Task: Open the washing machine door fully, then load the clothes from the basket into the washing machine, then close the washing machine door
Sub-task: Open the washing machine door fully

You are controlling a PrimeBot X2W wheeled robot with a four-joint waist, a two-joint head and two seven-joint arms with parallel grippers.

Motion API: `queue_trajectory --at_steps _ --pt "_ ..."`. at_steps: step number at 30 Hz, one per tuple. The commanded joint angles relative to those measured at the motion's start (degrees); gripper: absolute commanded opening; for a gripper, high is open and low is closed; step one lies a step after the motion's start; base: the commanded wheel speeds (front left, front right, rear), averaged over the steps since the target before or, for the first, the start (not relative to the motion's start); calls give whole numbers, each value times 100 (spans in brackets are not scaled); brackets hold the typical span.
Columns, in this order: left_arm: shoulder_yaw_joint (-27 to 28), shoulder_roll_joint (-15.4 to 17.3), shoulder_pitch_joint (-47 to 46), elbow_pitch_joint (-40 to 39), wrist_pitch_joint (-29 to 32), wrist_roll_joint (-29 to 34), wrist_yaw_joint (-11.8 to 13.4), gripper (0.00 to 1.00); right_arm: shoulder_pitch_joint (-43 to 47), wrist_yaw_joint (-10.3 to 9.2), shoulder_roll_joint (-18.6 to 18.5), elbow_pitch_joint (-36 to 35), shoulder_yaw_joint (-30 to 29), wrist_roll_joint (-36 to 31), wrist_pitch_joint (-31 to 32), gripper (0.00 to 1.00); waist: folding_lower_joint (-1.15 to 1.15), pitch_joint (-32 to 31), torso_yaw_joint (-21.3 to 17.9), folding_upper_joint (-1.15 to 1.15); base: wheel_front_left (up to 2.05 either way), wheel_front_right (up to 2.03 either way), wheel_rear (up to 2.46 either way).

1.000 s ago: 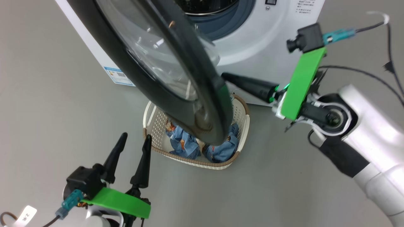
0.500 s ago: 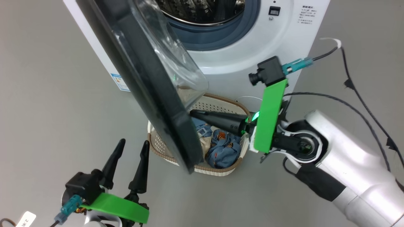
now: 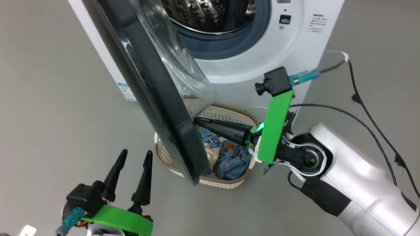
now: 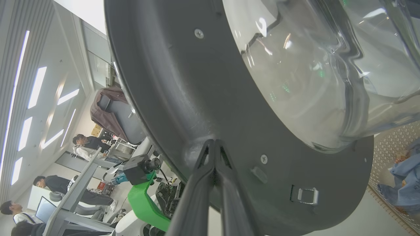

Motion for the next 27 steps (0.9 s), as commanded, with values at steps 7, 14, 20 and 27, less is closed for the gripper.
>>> queue_trajectory --at_steps 7,14,20,27 --pt "292 181 30 -85 -36 19 -10 100 537 19 -147 203 -195 -188 -757 100 0 -211 -330 0 0 0 0" --pt "426 297 179 -57 -36 13 -10 100 1043 19 -452 528 -194 -241 -1279 100 0 -431 -614 0 0 0 0" --pt "532 353 342 -92 -36 16 -10 100 1513 19 -765 585 -272 -195 -1678 100 0 -548 -815 0 0 0 0" --pt "662 385 535 -119 -36 33 -10 100 2017 19 -1120 664 -284 -330 -2164 100 0 -682 -1047 0 0 0 0"
